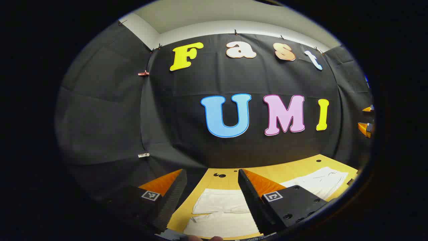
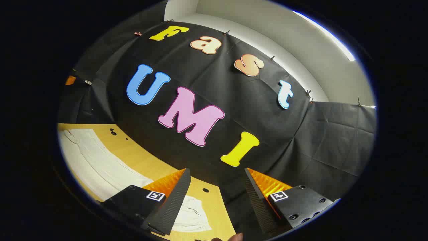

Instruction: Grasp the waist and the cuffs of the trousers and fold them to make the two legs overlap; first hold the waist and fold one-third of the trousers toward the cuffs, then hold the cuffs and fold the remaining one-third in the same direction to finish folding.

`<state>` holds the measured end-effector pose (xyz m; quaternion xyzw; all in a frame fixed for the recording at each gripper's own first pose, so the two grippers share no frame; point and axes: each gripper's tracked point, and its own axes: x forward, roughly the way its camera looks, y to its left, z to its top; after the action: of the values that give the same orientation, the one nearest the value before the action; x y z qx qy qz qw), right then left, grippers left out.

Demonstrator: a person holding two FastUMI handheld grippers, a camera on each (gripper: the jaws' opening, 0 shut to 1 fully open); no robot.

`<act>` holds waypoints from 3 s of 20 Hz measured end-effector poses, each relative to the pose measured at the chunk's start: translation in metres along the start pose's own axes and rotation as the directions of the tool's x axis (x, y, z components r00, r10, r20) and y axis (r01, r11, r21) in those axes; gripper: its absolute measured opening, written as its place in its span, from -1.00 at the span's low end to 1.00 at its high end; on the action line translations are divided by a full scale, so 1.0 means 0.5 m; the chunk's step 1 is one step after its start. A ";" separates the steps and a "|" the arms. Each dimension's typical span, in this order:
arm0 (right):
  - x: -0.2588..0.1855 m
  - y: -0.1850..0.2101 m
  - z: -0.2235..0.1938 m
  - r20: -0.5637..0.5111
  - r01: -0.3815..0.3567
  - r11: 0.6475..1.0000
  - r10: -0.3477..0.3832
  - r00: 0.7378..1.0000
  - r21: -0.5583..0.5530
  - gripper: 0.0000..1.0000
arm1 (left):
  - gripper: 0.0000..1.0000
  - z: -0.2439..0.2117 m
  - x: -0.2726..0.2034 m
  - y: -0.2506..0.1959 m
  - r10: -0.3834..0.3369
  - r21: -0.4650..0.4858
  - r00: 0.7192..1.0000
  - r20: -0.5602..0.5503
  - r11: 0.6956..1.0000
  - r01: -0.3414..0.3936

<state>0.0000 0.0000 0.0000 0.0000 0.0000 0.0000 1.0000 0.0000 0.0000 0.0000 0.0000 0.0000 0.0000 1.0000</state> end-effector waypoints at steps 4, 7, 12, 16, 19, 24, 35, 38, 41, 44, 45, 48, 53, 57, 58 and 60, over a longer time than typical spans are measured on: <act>0.003 0.012 0.007 0.012 -0.022 1.000 0.022 1.000 -0.007 0.94 | 0.92 -0.009 -0.005 -0.008 -0.010 0.015 1.000 -0.014 1.000 0.011; 0.001 0.021 0.006 0.021 -0.037 0.999 0.037 0.999 -0.029 0.94 | 0.93 -0.014 -0.005 -0.019 -0.022 0.036 0.999 -0.023 0.999 0.023; 0.000 0.023 -0.010 0.009 -0.048 0.998 0.049 0.999 -0.036 0.94 | 0.99 -0.014 -0.006 -0.029 -0.034 0.062 0.999 -0.029 0.997 0.036; -0.007 0.027 -0.028 -0.001 -0.065 0.997 0.065 0.998 -0.046 0.94 | 0.99 -0.028 -0.013 -0.043 -0.056 0.103 0.997 -0.052 0.993 0.061; -0.009 0.043 -0.054 -0.020 -0.123 0.988 0.122 0.992 -0.093 0.94 | 0.99 -0.068 -0.017 -0.053 -0.097 0.196 0.989 -0.108 0.974 0.117; -0.035 0.081 -0.160 -0.113 -0.278 0.932 0.258 0.960 -0.232 0.94 | 0.99 -0.190 -0.018 -0.061 -0.154 0.536 0.950 -0.273 0.795 0.283; -0.126 0.193 -0.467 -0.369 -0.621 0.646 0.500 0.784 -0.444 0.94 | 0.95 -0.563 -0.075 -0.041 -0.150 0.607 0.697 -0.701 0.389 0.693; -0.125 0.190 -0.543 -0.430 -0.667 0.580 0.511 0.745 -0.467 0.94 | 0.94 -0.619 -0.064 -0.014 -0.100 0.608 0.657 -0.747 0.296 0.737; -0.114 0.188 -0.591 -0.459 -0.684 0.559 0.508 0.729 -0.469 0.94 | 0.95 -0.669 -0.044 0.025 -0.035 0.590 0.620 -0.784 0.270 0.761; -0.096 0.185 -0.628 -0.477 -0.691 0.561 0.502 0.722 -0.456 0.94 | 0.94 -0.687 -0.020 0.038 0.005 0.595 0.615 -0.788 0.259 0.761; -0.092 0.186 -0.640 -0.482 -0.694 0.561 0.502 0.719 -0.451 0.94 | 0.94 -0.690 -0.015 0.039 0.012 0.594 0.612 -0.791 0.256 0.762; -0.081 0.196 -0.671 -0.497 -0.711 0.536 0.510 0.702 -0.454 0.94 | 0.94 -0.700 -0.003 0.036 0.030 0.588 0.594 -0.804 0.194 0.785; -0.061 0.208 -0.712 -0.518 -0.739 0.499 0.528 0.673 -0.452 0.94 | 0.93 -0.705 0.048 0.020 0.030 0.590 0.592 -0.806 0.138 0.796; -0.052 0.217 -0.738 -0.533 -0.764 0.453 0.547 0.646 -0.460 0.95 | 0.85 -0.708 0.107 0.006 0.034 0.601 0.600 -0.799 0.087 0.795; -0.048 0.223 -0.745 -0.536 -0.772 0.436 0.556 0.635 -0.462 0.94 | 0.87 -0.708 0.122 0.003 0.034 0.601 0.600 -0.799 0.082 0.795; -0.036 0.238 -0.755 -0.542 -0.782 0.407 0.567 0.621 -0.471 0.94 | 0.88 -0.709 0.147 0.002 0.036 0.602 0.601 -0.798 0.085 0.794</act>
<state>-0.0181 0.1188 -0.3774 -0.3596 0.1501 0.4086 0.8253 0.0736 0.0008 -0.3544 0.6110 0.3395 -0.2901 0.6536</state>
